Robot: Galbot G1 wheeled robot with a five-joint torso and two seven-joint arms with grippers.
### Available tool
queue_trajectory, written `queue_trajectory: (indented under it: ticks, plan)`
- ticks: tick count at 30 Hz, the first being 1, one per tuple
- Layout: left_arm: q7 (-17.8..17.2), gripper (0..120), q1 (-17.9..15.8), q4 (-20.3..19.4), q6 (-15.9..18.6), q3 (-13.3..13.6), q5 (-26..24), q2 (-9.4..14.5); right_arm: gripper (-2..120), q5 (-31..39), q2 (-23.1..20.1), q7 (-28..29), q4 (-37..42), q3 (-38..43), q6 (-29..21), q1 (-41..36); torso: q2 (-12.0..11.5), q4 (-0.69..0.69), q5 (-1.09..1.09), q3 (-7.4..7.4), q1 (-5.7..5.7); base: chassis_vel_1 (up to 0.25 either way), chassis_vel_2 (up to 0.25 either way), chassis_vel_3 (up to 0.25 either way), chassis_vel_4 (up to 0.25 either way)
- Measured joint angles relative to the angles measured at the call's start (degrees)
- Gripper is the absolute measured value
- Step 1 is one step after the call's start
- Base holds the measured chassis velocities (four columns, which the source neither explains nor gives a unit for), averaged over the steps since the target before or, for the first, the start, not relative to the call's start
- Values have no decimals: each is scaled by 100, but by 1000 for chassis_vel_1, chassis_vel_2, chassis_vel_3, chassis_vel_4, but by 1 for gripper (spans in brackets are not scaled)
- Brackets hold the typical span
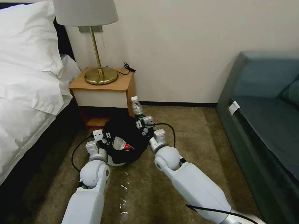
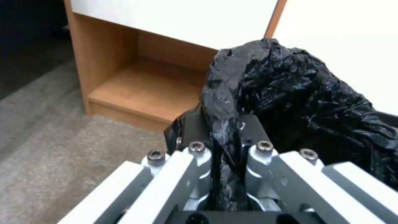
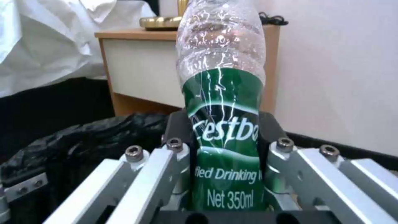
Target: Pick up the trash bin, then pick up the garbage on the floor and place it into the trash bin.
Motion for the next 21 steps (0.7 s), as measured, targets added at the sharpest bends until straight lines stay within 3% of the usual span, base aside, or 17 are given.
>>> queue_trajectory:
  ticks: [9,17,21]
  plan:
    - [-36,5,-45,-3,16,61,10,-66,25,-103,2,-16,-106,-17,97,-129,0,0,0,0,0,0,0,0,0]
    - [-50,5,-71,34,21,84,50,-102,59,-113,2,-36,-97,-23,67,-178,0,-1,1,0,0,0,0,0,0]
    - [-51,5,-59,33,22,79,52,-90,71,-113,5,-39,-69,-36,34,-195,0,-1,0,0,0,0,0,0,0]
